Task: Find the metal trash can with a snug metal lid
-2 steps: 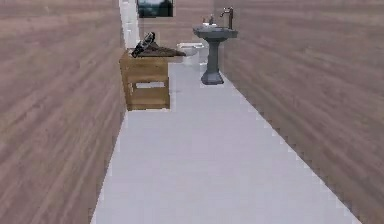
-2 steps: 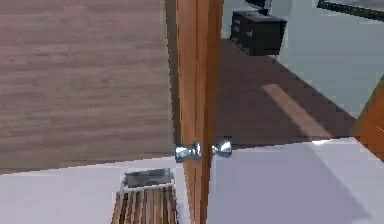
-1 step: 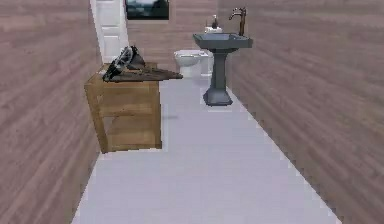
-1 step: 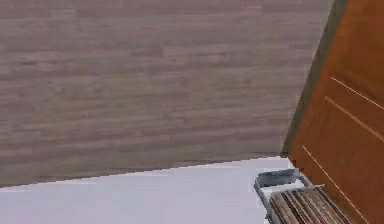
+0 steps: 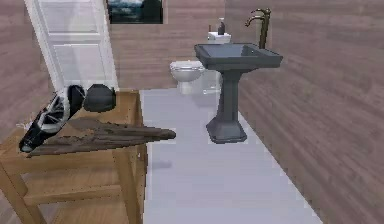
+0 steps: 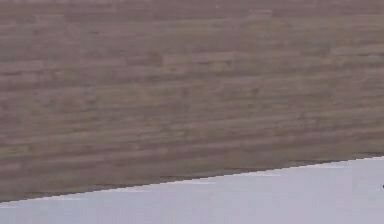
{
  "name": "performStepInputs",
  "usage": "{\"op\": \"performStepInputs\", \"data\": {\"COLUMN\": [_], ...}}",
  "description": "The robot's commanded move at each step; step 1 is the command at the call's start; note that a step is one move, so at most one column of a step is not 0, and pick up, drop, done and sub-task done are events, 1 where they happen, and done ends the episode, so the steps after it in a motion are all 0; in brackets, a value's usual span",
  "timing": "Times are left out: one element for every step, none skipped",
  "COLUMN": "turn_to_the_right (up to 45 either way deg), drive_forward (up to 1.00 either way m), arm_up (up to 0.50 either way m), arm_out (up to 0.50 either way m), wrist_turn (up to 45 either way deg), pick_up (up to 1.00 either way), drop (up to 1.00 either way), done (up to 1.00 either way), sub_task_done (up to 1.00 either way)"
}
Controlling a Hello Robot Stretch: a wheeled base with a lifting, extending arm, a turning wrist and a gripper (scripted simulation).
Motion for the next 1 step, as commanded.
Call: {"op": "performStepInputs", "data": {"turn_to_the_right": [0.0], "drive_forward": [0.65], "arm_up": [0.00], "arm_out": [0.00], "wrist_turn": [0.0], "pick_up": [0.00], "drop": [0.00], "done": [0.00], "sub_task_done": [0.00]}}
